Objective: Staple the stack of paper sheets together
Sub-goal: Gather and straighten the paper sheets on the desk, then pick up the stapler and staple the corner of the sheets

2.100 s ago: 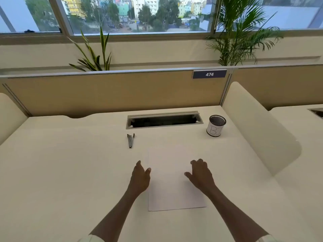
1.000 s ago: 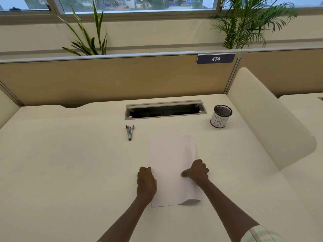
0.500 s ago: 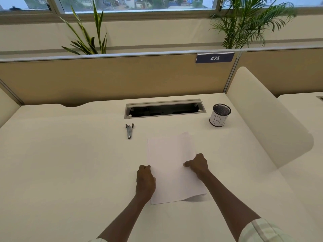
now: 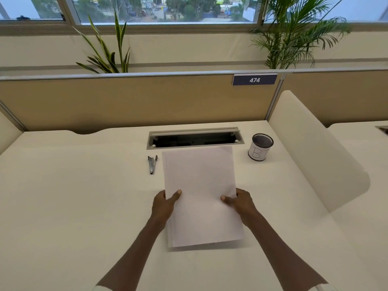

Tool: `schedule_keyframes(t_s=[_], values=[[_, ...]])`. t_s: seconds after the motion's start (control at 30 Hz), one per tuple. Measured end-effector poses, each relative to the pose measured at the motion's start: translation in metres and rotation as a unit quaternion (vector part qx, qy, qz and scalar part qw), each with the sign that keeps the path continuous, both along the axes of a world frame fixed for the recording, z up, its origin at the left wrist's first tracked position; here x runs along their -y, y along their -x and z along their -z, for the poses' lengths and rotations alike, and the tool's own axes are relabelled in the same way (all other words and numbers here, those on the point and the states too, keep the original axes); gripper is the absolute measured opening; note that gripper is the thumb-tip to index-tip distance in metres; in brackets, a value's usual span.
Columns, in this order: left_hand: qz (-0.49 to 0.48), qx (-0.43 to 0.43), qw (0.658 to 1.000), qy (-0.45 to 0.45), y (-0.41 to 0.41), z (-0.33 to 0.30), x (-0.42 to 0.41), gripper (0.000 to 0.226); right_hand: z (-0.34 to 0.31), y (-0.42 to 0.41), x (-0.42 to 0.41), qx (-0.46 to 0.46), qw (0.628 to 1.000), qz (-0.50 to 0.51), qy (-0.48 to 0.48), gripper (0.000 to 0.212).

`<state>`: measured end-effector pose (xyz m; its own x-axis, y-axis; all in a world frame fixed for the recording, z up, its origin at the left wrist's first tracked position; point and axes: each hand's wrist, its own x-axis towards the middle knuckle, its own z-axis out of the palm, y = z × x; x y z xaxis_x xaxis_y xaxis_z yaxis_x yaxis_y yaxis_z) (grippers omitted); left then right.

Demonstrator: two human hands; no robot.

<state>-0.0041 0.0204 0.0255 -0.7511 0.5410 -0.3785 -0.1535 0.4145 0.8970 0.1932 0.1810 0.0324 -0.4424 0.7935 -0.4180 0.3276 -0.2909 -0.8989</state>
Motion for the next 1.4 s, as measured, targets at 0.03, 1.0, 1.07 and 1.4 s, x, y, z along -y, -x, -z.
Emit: schedule_keyframes(t_s=[0.03, 1.0, 1.07, 1.4], values=[[0.008, 0.016, 0.999, -0.026, 0.002, -0.007, -0.002, 0.041, -0.003, 0.0, -0.001, -0.014, 1.0, 0.004, 0.005, 0.017], [0.005, -0.047, 0.991, -0.126, 0.005, -0.045, -0.03, 0.039, -0.029, 0.021, -0.028, -0.131, 0.99, 0.026, -0.049, 0.033], [0.002, -0.061, 0.992, -0.107, 0.004, -0.043, -0.032, 0.036, -0.027, 0.022, -0.027, -0.132, 0.989, 0.032, -0.052, 0.032], [0.038, -0.092, 0.988, -0.115, 0.006, -0.053, -0.036, 0.032, -0.041, 0.029, -0.029, -0.137, 0.987, 0.017, -0.08, 0.031]])
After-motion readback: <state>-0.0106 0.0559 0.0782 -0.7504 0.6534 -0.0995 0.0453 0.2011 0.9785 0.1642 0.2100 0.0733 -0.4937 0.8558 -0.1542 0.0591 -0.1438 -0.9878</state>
